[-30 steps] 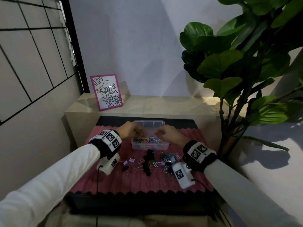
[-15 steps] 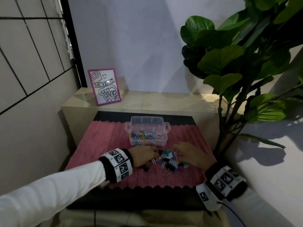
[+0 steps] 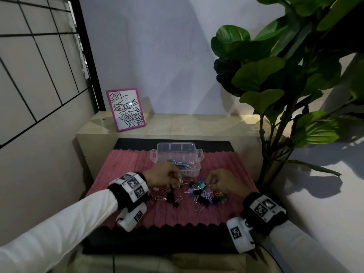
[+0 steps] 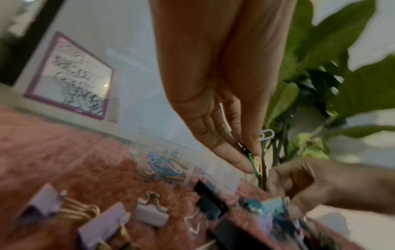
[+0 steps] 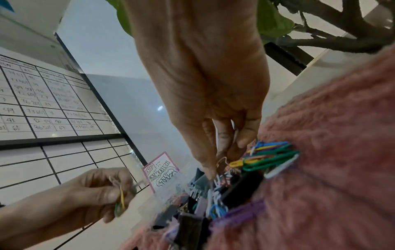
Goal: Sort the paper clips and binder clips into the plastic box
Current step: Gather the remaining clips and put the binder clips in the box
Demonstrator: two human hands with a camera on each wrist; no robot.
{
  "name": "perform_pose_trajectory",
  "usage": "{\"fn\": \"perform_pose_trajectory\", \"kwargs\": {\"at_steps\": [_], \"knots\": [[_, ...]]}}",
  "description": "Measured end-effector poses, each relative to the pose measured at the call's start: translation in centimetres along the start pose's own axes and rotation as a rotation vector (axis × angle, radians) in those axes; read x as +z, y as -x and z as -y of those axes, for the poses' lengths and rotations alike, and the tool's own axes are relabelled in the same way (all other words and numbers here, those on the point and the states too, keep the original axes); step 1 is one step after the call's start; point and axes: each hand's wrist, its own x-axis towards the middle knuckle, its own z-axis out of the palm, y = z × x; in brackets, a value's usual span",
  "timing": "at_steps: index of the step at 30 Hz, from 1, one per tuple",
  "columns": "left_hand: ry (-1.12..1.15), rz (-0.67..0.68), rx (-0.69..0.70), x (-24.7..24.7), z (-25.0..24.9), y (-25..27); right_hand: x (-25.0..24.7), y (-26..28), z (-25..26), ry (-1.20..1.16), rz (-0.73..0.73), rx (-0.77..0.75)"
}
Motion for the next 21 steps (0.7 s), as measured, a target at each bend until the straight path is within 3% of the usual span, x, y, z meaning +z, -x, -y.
{"fn": "perform_pose_trajectory", "kwargs": {"at_steps": [4, 10, 14, 18, 21], "knots": [[0.331, -0.026, -0.078, -1.9, 0.5, 0.8, 0.3, 0.0, 0.0, 0.001, -0.075, -0.013], [0.282, 0.114, -0.134, -0.8, 1.2, 0.8, 1.1, -0.1, 0.3, 0.128, -0.047, -0.124], [0.268, 0.131, -0.114, -0.2, 1.1, 0.2, 0.8, 0.0, 0.6, 0.143, -0.037, -0.142], [0.273, 0.077, -0.104, -1.6, 1.2, -0.3, -0.3, 0.0, 0.1, -0.156, -0.072, -0.124], [0.281, -0.043, -0.109, -3.2, 1.5, -0.5, -1.4, 0.3, -0.5, -0.487, -0.111, -0.094]]}}
